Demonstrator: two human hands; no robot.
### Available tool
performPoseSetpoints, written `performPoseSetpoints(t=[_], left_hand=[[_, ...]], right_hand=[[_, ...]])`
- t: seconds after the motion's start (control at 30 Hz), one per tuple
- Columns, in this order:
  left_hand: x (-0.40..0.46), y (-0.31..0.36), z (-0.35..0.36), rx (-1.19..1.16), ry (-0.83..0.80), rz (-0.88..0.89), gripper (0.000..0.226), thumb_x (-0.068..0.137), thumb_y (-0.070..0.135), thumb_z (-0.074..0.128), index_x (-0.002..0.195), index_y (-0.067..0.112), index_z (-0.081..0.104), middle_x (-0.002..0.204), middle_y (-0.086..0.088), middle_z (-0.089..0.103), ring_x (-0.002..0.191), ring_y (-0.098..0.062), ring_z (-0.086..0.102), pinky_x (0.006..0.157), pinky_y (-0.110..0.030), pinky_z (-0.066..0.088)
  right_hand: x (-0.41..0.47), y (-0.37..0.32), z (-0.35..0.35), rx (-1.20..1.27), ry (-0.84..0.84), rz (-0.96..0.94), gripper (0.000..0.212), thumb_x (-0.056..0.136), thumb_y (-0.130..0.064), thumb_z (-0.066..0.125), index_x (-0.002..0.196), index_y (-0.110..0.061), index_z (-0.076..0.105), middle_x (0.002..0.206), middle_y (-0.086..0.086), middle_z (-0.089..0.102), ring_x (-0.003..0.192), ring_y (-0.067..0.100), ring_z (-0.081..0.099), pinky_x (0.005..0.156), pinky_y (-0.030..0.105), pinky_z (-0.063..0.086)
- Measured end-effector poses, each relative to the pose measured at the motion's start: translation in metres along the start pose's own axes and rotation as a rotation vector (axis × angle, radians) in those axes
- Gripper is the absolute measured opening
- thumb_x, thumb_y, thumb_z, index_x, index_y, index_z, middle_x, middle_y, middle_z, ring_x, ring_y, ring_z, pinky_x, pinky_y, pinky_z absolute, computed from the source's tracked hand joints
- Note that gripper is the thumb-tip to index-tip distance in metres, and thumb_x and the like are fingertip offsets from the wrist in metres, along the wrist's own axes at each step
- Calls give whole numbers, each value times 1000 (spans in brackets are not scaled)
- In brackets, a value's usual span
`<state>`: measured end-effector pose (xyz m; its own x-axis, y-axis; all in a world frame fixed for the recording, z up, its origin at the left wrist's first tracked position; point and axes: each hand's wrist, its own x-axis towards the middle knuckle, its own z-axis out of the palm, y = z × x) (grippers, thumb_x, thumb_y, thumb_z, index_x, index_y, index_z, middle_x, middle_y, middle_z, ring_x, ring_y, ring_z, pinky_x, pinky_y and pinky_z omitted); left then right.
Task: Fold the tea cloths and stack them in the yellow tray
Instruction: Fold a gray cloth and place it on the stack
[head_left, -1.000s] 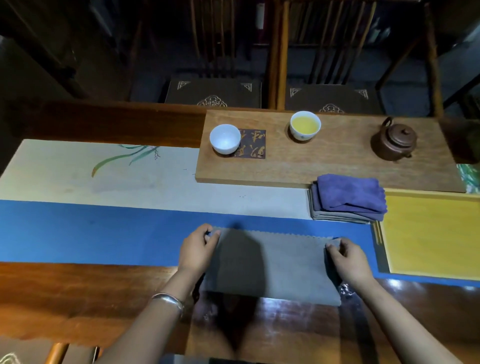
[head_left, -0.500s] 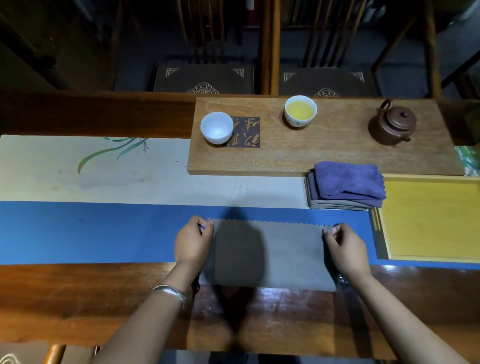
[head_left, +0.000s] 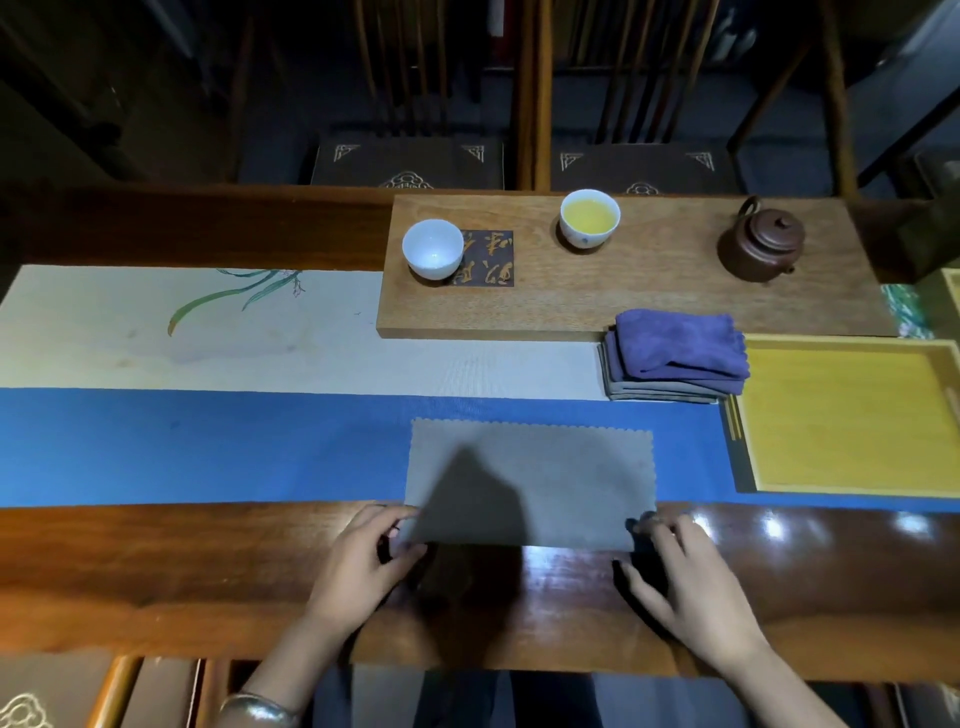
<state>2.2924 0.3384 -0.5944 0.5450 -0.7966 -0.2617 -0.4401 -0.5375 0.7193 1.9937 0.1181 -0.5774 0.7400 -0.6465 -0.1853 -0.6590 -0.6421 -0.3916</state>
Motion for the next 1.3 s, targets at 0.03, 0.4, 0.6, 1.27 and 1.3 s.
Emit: performPoseSetpoints(t=[0.03,0.4,0.6,1.27,1.3], left_hand=[[-2,2,3,2,-11,-4,37,74,16,80,106,30,69,100,14,59,94,4,55,82,-9,39],[-4,1,14,67,80,-73,11,85,17,70,92,26,70,90,9,56,79,-4,57,75,-25,47],[-28,0,12,206,37,18,5,93,23,58,90,25,60,96,11,50,92,-8,53,76,-27,44],[-5,24,20,-29,213,-132,6,98,27,47,96,22,49,78,3,61,68,-14,56,60,-32,37],[1,23,22,-15,213,-147,7,99,27,46,95,21,49,78,2,61,67,-16,55,60,-32,37]], right_hand=[[-2,-1,0,-34,-13,-27,36,78,-25,74,109,-14,61,104,3,56,93,23,57,74,36,54],[15,-5,-3,-151,-88,47,24,91,-18,56,115,-17,58,109,2,57,100,21,52,74,26,37],[-7,-10,-6,-146,-149,11,14,85,-14,58,99,-12,60,95,5,57,87,27,54,70,30,40],[11,-4,-10,396,84,220,9,91,-13,56,85,-18,54,82,-2,62,78,14,57,62,33,42],[17,-2,-7,385,79,224,8,92,-14,55,85,-17,53,82,-1,61,79,17,56,62,34,40]])
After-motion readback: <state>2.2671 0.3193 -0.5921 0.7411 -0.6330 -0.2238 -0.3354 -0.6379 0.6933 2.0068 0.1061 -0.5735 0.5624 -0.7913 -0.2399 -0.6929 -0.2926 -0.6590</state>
